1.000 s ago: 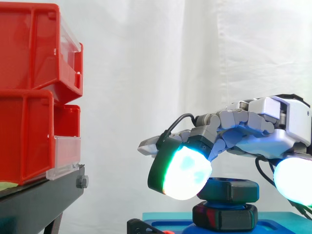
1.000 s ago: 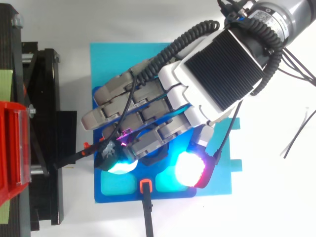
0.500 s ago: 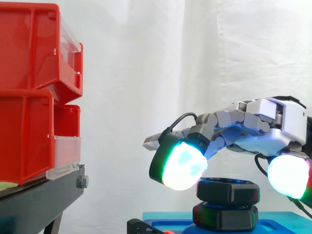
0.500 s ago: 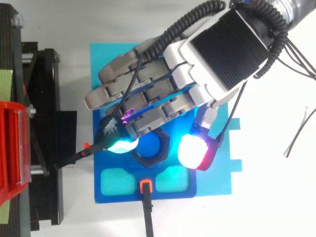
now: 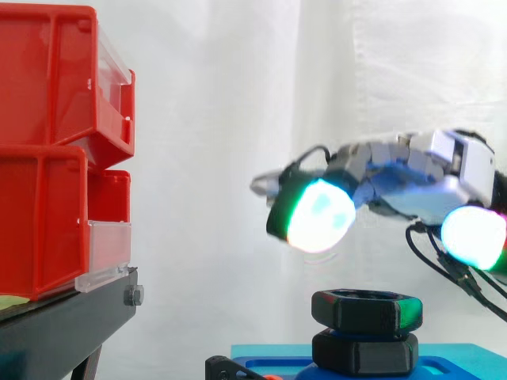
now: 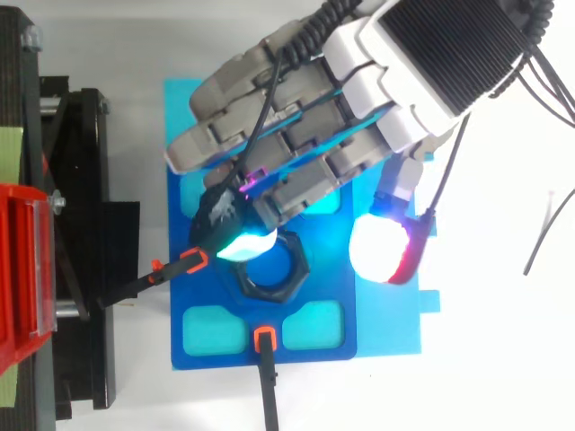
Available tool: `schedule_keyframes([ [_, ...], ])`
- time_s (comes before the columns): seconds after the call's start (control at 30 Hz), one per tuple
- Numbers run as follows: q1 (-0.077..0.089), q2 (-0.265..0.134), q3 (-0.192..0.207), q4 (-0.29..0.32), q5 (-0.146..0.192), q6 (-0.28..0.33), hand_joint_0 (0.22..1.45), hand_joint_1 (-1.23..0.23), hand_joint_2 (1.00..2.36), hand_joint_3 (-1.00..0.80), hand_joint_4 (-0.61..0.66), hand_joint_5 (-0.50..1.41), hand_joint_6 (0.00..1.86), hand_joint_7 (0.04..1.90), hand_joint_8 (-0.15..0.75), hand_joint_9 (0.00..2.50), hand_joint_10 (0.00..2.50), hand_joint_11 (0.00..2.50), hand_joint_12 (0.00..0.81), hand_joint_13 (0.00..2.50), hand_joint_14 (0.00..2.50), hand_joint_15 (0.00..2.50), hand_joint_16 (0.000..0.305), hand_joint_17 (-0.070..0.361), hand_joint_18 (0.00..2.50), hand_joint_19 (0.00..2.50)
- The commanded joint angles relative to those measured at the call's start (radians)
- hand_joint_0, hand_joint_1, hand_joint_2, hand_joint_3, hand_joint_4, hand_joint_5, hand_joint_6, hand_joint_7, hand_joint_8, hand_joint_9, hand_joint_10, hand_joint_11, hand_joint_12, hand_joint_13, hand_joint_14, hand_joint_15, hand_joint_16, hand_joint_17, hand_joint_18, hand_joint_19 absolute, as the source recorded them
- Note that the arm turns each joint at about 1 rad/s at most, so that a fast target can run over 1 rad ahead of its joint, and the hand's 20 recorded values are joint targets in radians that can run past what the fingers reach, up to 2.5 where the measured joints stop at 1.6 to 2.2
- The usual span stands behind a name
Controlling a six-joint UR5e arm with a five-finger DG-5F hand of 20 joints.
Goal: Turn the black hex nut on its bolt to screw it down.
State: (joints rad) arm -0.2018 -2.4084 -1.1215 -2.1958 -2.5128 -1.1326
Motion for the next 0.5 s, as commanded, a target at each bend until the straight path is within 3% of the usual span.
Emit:
schedule_keyframes([
  [0.0,0.015,0.000,0.023,0.005,-0.004,0.053,0.53,-0.38,1.00,-0.50,0.23,-0.11,0.50,0.86,0.311,0.62,0.00,0.19,0.331,0.37,0.00,0.06,0.054,0.121,0.32,0.48],
  [0.2,0.039,0.000,0.023,0.008,0.012,0.031,0.53,-0.38,1.00,-0.50,0.24,-0.11,0.50,0.86,0.313,0.62,0.00,0.18,0.332,0.37,0.00,0.06,0.054,0.121,0.33,0.48],
  [0.23,0.064,0.000,0.022,0.008,0.014,0.014,0.53,-0.38,1.00,-0.50,0.24,-0.11,0.50,0.86,0.312,0.62,0.00,0.17,0.332,0.37,0.00,0.07,0.054,0.121,0.33,0.48],
  [0.3,0.090,-0.001,0.022,0.005,0.029,0.004,0.53,-0.38,1.00,-0.50,0.23,-0.11,0.50,0.86,0.314,0.62,0.00,0.18,0.332,0.37,0.00,0.06,0.054,0.121,0.33,0.48],
  [0.47,0.117,-0.001,-0.008,-0.007,0.100,-0.046,0.53,-0.38,1.00,-0.50,0.23,-0.11,0.50,0.86,0.313,0.63,0.00,0.18,0.333,0.37,0.00,0.06,0.054,0.121,0.33,0.48],
])
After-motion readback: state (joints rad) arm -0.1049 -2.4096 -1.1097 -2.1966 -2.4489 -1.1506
